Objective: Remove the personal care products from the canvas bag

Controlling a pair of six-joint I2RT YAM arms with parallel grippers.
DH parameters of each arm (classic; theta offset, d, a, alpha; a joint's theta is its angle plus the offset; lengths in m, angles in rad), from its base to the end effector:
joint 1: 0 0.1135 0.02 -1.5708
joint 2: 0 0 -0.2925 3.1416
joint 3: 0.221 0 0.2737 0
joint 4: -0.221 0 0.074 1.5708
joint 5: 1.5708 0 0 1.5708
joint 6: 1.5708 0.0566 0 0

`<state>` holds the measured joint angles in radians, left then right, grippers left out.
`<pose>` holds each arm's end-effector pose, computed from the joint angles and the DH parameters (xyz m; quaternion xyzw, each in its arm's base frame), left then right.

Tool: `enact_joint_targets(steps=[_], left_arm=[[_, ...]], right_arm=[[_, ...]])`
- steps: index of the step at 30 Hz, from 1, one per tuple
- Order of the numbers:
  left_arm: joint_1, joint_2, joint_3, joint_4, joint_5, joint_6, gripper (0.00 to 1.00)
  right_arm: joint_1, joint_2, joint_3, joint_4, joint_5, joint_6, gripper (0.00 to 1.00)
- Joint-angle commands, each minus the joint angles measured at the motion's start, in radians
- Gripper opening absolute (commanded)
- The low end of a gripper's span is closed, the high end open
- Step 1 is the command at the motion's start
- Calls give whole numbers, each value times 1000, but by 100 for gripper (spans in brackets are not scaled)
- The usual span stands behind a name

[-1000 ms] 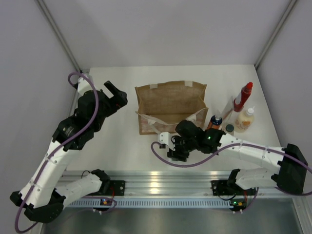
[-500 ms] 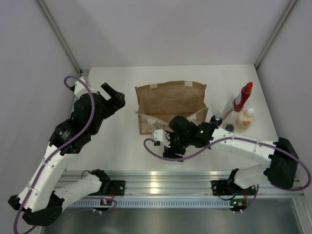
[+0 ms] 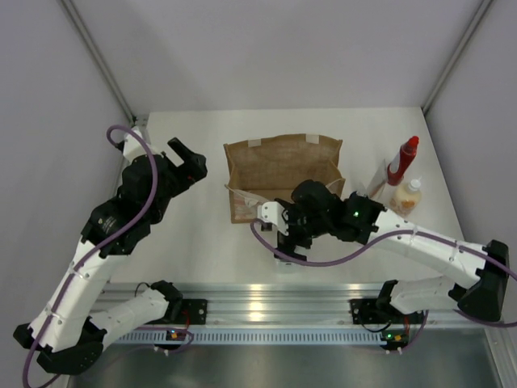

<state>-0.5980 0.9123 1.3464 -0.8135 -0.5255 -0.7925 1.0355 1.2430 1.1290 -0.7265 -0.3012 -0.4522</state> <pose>0.1584 -0.0735 0.4660 -0.2227 0.7814 -0.1820 0.5538 0.1301 0.2523 0.3243 -0.6647 0.6433 0.2357 0.2978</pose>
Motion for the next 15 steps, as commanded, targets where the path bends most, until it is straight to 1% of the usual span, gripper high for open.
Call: enact_joint_targets(steps=[1, 2, 5, 6, 9, 10, 12, 13, 15], left_arm=[[1, 3, 10, 16, -21, 41, 98], [3, 5, 11, 13, -27, 45, 98], [3, 13, 22, 0, -37, 62, 98], [1, 17, 26, -1, -36, 79, 98], [3, 42, 51, -19, -45, 107, 98], [3, 57, 59, -26, -50, 116, 98], [3, 75, 89, -47, -60, 137, 98], [4, 94, 102, -55, -65, 148, 98], [7, 121, 135, -73, -79, 176, 98]], right_arm=[[-22, -88, 86, -17, 17, 21, 99], [-28, -105, 107, -16, 28, 33, 99], [-48, -111, 164, -11, 143, 111, 99], [-57, -112, 175, -2, 237, 138, 99], [-106, -117, 222, 35, 374, 248, 99], [-151, -122, 230, 47, 395, 274, 99], [-202, -143, 247, 68, 437, 360, 99], [-262, -149, 252, 70, 451, 389, 99], [-320, -166, 265, 68, 483, 489, 99]])
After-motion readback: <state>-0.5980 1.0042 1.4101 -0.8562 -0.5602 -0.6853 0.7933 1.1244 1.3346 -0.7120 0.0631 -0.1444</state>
